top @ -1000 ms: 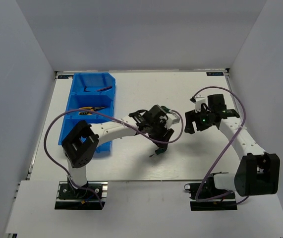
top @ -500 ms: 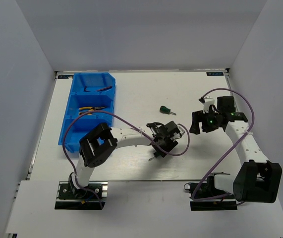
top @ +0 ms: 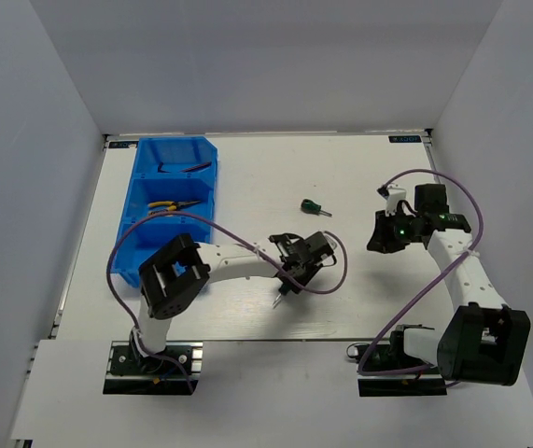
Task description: Sort the tools into containers
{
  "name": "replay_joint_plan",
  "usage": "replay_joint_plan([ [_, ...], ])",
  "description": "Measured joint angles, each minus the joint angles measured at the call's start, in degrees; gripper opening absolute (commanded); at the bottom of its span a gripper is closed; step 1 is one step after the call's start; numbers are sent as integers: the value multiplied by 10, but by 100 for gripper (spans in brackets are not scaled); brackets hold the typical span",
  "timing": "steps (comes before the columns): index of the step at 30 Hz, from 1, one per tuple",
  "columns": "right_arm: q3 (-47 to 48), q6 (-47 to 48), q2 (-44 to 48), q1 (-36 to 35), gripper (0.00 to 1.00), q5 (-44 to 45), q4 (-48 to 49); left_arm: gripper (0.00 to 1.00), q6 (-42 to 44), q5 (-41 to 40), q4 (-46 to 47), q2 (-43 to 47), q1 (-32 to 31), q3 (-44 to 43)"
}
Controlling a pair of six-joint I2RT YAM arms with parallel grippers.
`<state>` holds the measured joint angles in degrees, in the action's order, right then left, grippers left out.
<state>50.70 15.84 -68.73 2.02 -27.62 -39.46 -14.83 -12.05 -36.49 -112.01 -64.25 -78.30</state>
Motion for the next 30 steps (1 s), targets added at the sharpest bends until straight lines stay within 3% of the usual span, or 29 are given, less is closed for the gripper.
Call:
replay_joint_plan([
  [10, 13, 10, -87, -12, 0, -69, -6, 6, -54, -182, -92, 238, 106, -61],
  [16, 61, 9, -139, -43, 7, -86, 14, 6, -113, -272, -143, 372, 223, 41],
  [21, 103, 11, -173, -68, 13, -98, 28, 7, -164, -277, -176, 415, 263, 167],
  [23, 118, 12, -187, -75, 18, -101, 32, 7, -175, -276, -185, 417, 277, 187],
  [30, 179, 12, -246, -96, 25, -105, 35, 21, -199, -273, -165, 411, 332, 211],
])
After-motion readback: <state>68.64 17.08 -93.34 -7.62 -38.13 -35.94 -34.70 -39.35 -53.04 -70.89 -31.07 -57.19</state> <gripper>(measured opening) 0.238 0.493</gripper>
